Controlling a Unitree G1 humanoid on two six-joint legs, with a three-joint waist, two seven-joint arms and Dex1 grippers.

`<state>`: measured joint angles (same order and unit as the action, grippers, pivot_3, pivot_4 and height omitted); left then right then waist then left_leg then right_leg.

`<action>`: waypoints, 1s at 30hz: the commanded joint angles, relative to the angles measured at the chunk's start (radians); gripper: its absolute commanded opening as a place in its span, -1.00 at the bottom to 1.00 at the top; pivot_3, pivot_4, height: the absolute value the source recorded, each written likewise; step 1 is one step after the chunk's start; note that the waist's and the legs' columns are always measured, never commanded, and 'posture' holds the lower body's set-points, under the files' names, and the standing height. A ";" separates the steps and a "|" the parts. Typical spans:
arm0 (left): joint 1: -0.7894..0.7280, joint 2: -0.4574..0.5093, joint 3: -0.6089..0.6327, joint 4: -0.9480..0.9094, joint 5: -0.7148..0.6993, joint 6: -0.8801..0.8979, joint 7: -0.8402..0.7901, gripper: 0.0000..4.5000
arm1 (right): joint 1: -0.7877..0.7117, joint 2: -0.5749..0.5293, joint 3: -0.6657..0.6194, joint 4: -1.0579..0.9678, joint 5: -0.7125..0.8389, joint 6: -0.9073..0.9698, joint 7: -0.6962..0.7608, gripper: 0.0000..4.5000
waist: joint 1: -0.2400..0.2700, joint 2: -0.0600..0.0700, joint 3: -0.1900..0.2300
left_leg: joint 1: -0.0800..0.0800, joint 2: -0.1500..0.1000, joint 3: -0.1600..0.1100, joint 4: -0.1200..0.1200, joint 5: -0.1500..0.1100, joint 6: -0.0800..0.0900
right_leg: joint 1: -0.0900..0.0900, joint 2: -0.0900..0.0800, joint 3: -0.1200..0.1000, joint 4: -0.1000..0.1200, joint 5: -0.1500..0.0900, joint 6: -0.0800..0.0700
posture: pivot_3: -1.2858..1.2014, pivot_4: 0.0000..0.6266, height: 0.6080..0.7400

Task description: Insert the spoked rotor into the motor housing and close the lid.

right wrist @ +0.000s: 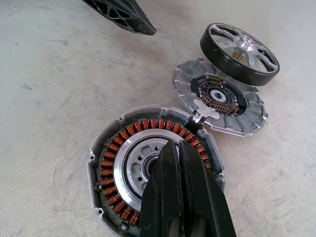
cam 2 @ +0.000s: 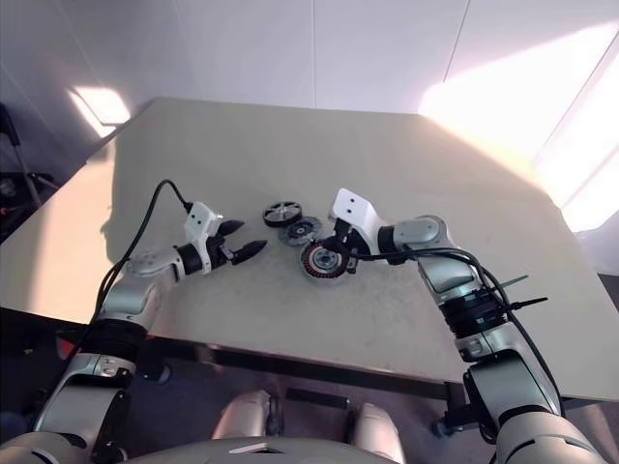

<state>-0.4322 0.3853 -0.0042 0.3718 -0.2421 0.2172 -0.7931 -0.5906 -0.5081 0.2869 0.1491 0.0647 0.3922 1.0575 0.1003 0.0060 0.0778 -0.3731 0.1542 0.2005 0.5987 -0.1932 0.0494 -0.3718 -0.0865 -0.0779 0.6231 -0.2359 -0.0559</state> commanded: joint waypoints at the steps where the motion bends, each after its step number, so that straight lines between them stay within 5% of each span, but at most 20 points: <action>1: -0.016 0.005 0.015 -0.022 -0.004 -0.018 0.000 1.00 | -0.001 0.012 0.003 0.036 -0.005 -0.016 -0.012 -0.98 | 0.000 0.000 0.000 | 0.000 0.000 0.000 0.000 0.000 0.000 | 0.000 0.000 0.000 0.000 0.000 0.000 | 0.03 -1.00 1.00; 5: -0.017 0.002 0.012 -0.024 -0.004 -0.016 0.000 1.00 | -0.002 0.032 0.023 0.156 -0.055 -0.060 -0.056 -0.98 | -0.001 0.000 0.000 | 0.000 0.000 0.000 0.000 0.000 0.000 | 0.000 0.000 0.000 0.000 0.000 0.000 | 0.03 -1.00 1.00; 18: -0.012 -0.007 0.009 -0.022 -0.002 -0.015 0.006 1.00 | -0.028 -0.011 -0.056 0.004 0.003 -0.023 -0.046 -0.98 | 0.000 0.000 0.000 | 0.000 0.000 0.000 0.000 0.000 0.000 | 0.000 0.000 0.000 0.000 0.000 0.000 | 0.03 -1.00 1.00; 30: 0.000 -0.003 0.016 -0.042 -0.004 -0.007 0.009 1.00 | 0.081 0.045 0.027 0.009 -0.031 0.017 -0.056 -0.98 | -0.002 0.000 0.000 | -0.001 0.000 0.000 0.000 0.000 0.000 | -0.001 0.000 0.000 -0.001 0.000 0.000 | 0.03 -1.00 1.00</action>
<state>-0.4216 0.3745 -0.0038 0.3693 -0.2410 0.2179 -0.7894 -0.5185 -0.4670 0.2921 0.1527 0.0437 0.4086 1.0097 0.0987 0.0061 0.0776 -0.3734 0.1542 0.2005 0.5982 -0.1933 0.0495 -0.3724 -0.0865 -0.0778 0.6227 -0.2360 -0.0559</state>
